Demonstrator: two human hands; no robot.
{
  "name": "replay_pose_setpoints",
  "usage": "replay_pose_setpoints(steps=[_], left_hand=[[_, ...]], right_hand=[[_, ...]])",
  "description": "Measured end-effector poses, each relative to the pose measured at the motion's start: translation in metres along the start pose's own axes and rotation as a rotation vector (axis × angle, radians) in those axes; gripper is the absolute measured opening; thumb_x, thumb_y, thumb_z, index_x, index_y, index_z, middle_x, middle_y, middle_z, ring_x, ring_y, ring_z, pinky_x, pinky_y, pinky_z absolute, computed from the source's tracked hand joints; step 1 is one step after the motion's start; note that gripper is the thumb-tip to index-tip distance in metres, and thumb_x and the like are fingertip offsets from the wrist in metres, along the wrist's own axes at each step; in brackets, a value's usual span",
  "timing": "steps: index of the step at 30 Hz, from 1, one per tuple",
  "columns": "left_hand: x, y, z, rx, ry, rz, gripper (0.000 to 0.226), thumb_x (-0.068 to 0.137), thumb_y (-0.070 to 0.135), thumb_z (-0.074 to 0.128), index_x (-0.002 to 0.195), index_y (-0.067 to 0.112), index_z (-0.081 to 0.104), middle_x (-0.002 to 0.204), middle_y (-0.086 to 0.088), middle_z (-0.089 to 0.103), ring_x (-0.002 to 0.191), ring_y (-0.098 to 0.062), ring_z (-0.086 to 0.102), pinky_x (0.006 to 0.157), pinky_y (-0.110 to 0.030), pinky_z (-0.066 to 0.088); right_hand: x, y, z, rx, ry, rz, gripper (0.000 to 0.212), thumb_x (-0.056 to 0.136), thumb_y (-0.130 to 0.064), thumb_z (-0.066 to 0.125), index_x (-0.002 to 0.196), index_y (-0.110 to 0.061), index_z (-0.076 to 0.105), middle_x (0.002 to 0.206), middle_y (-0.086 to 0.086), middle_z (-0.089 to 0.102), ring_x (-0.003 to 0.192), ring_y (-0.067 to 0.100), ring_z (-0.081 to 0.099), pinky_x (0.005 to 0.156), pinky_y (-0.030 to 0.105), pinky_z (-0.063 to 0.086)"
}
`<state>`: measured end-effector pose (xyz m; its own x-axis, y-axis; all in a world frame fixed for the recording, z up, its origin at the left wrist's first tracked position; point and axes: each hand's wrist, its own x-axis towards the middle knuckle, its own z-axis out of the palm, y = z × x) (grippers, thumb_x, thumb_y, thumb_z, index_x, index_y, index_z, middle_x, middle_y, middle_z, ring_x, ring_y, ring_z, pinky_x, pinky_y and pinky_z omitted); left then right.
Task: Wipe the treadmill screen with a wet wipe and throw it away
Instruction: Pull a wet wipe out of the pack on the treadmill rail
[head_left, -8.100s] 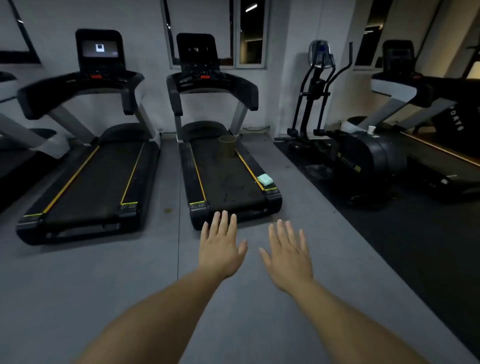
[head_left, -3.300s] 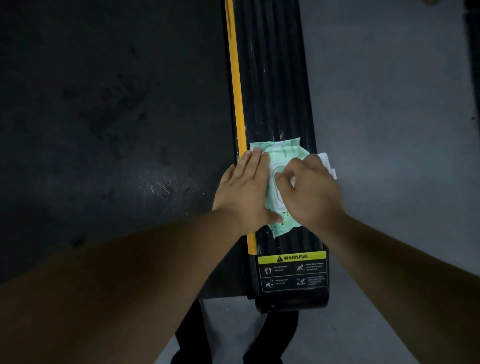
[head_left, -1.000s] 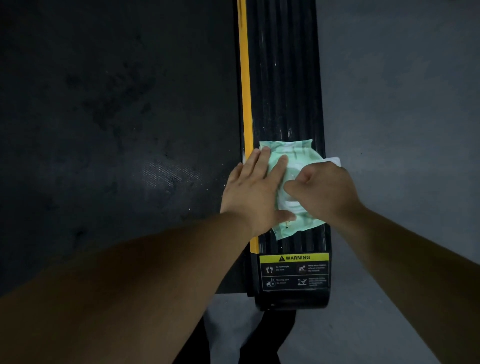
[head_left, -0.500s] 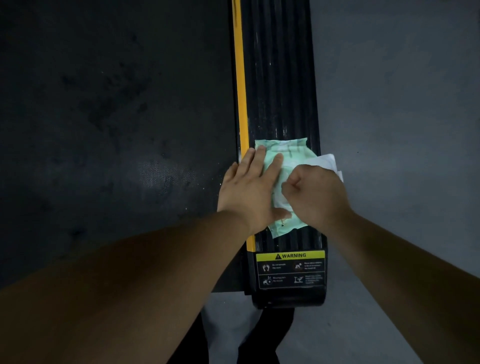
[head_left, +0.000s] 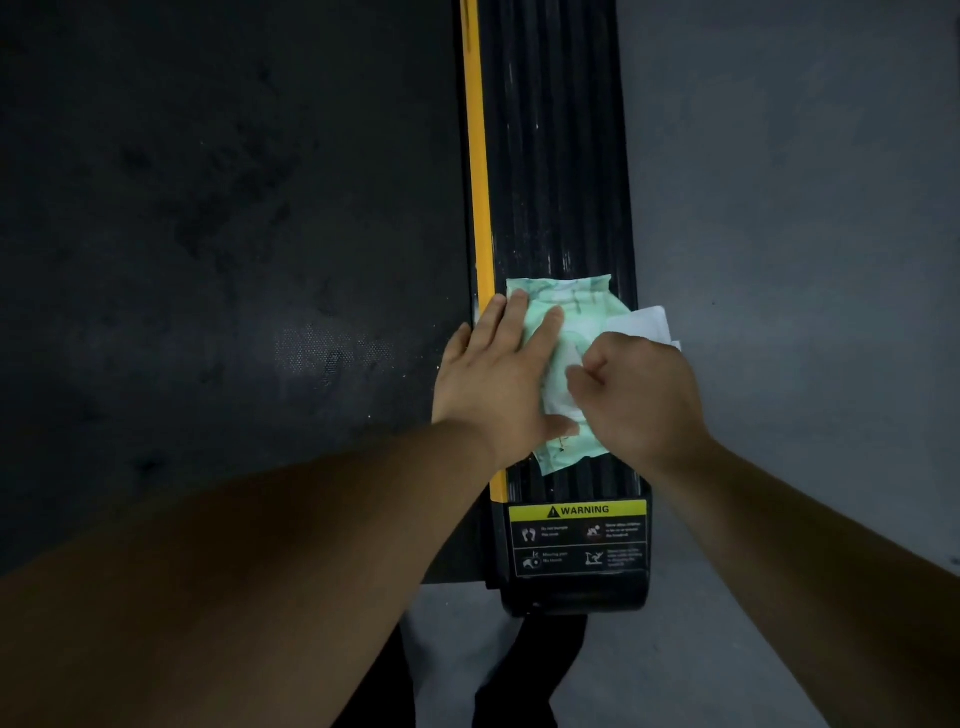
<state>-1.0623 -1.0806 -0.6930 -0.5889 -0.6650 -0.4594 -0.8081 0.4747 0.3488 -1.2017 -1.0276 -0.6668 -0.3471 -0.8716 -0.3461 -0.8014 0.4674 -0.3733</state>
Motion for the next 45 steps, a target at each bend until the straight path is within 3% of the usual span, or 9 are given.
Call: replay_pose_setpoints(steps=[9,17,19,23,27,35,39,42,45], left_hand=[[0.001,0.006,-0.001,-0.04,-0.009,-0.037,0.111,0.078,0.062,0.075,0.161,0.033,0.006,0.172,-0.003,-0.012,0.157,-0.023,-0.013,0.126,-0.048,0.012],[0.002,0.007,-0.006,-0.019,-0.048,-0.051,0.108,0.08,0.076,0.063,0.162,0.033,0.006,0.172,-0.004,-0.011,0.157,-0.023,-0.016,0.127,-0.048,0.005],[0.003,0.007,-0.009,-0.062,-0.028,-0.051,0.098,0.085,0.081,0.049,0.162,0.034,0.011,0.172,-0.004,-0.004,0.157,-0.022,-0.014,0.127,-0.047,0.004],[0.005,0.01,-0.013,-0.113,0.109,-0.045,0.067,0.098,0.067,0.042,0.154,0.03,0.04,0.167,-0.006,0.027,0.158,-0.024,0.0,0.125,-0.045,0.01],[0.015,0.015,-0.01,-0.121,0.249,-0.066,0.046,0.096,0.052,0.061,0.132,0.023,0.063,0.141,-0.007,0.056,0.153,-0.029,0.02,0.124,-0.045,0.017],[0.027,0.013,-0.005,-0.177,0.313,-0.088,0.033,0.093,0.04,0.068,0.12,0.022,0.065,0.122,-0.008,0.059,0.142,-0.032,0.035,0.12,-0.045,0.023],[0.028,0.005,-0.016,-0.186,0.286,-0.051,0.028,0.095,0.029,0.063,0.122,0.023,0.068,0.123,-0.006,0.065,0.138,-0.03,0.041,0.119,-0.044,0.023],[0.022,-0.012,-0.019,-0.246,0.289,-0.014,0.031,0.097,0.016,0.056,0.124,0.02,0.071,0.126,-0.005,0.069,0.14,-0.031,0.043,0.117,-0.051,0.031],[0.011,-0.022,-0.022,-0.269,0.333,-0.043,0.035,0.097,0.011,0.048,0.123,0.017,0.07,0.124,-0.006,0.069,0.129,-0.031,0.05,0.106,-0.052,0.043]], right_hand=[[-0.029,-0.004,-0.029,0.106,0.338,-0.071,0.026,0.095,-0.023,0.063,0.072,-0.016,0.054,0.064,-0.006,0.047,0.054,0.012,0.041,0.052,0.016,0.027],[-0.045,0.002,-0.042,0.203,0.339,-0.021,0.022,0.095,-0.027,0.065,0.076,-0.018,0.06,0.068,-0.004,0.056,0.061,0.012,0.052,0.056,0.02,0.037],[-0.052,0.003,-0.05,0.331,0.383,0.024,0.021,0.097,-0.027,0.063,0.078,-0.018,0.059,0.074,0.0,0.059,0.068,0.014,0.055,0.061,0.024,0.043],[-0.06,0.012,-0.055,0.69,0.419,0.26,0.022,0.099,-0.028,0.06,0.079,-0.022,0.058,0.08,-0.003,0.062,0.071,0.003,0.055,0.067,0.013,0.042],[-0.06,0.021,-0.056,1.17,0.394,0.466,0.031,0.1,-0.019,0.056,0.069,-0.023,0.055,0.076,-0.003,0.059,0.083,0.013,0.059,0.088,0.034,0.048],[-0.052,0.015,-0.043,1.395,0.198,0.5,0.031,0.097,-0.01,0.052,0.068,-0.02,0.049,0.073,-0.003,0.062,0.078,0.012,0.063,0.079,0.027,0.049],[-0.054,-0.002,-0.028,1.136,0.067,0.33,0.023,0.084,-0.028,0.053,0.064,-0.022,0.044,0.066,-0.002,0.044,0.068,0.015,0.046,0.062,0.033,0.035],[-0.054,-0.009,-0.008,0.777,-0.042,0.22,0.033,0.098,-0.028,0.05,0.068,-0.021,0.037,0.059,-0.008,0.04,0.054,0.005,0.038,0.055,0.032,0.031],[-0.055,-0.015,0.004,0.482,-0.062,0.096,0.034,0.103,-0.025,0.044,0.071,-0.026,0.032,0.06,-0.003,0.042,0.054,0.011,0.044,0.056,0.036,0.038]])
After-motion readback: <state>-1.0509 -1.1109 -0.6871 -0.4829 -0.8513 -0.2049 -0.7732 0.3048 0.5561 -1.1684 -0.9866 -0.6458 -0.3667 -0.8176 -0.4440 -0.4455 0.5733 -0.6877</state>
